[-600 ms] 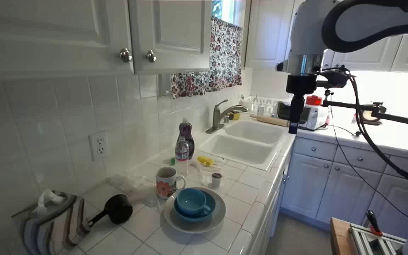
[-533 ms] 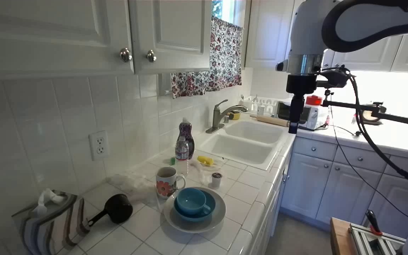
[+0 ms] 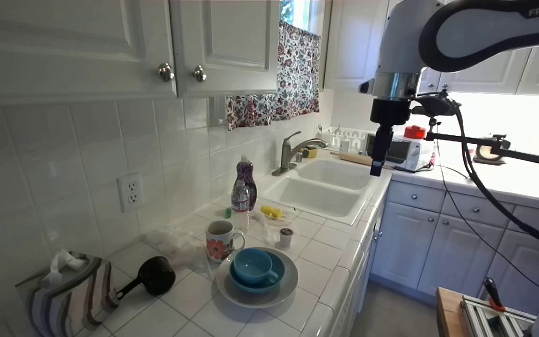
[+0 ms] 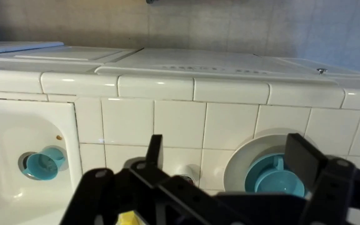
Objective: Put the white container inside the blue cup
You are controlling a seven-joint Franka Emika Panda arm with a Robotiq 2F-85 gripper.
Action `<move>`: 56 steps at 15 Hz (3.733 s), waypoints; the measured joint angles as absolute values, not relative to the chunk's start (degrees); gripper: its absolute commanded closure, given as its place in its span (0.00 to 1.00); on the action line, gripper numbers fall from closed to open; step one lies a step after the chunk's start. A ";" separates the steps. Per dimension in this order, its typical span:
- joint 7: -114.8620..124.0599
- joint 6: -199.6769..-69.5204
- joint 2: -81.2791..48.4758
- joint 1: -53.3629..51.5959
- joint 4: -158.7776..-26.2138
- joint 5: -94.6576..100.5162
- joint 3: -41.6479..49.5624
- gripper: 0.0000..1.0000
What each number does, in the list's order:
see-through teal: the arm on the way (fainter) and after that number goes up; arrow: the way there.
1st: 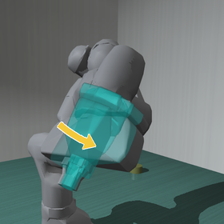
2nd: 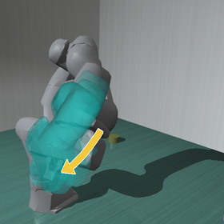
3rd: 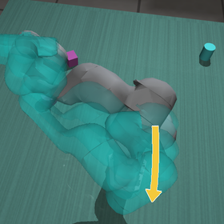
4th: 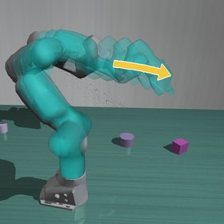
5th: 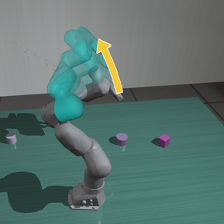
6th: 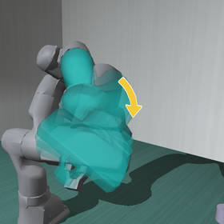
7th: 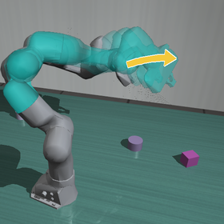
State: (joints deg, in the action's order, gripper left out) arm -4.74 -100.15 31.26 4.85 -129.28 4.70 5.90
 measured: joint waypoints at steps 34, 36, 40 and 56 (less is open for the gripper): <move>11.03 -139.37 -15.14 5.21 -117.16 -0.76 8.13 0.00; 11.38 -139.36 -16.30 5.00 -116.25 -0.76 8.13 0.00; 11.95 -139.32 -18.48 4.38 -114.13 -0.76 8.06 0.00; 13.14 -139.27 -22.50 3.42 -111.58 -0.76 8.08 0.71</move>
State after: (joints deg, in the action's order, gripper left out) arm 13.14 -139.27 -22.50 3.42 -111.58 -0.76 8.08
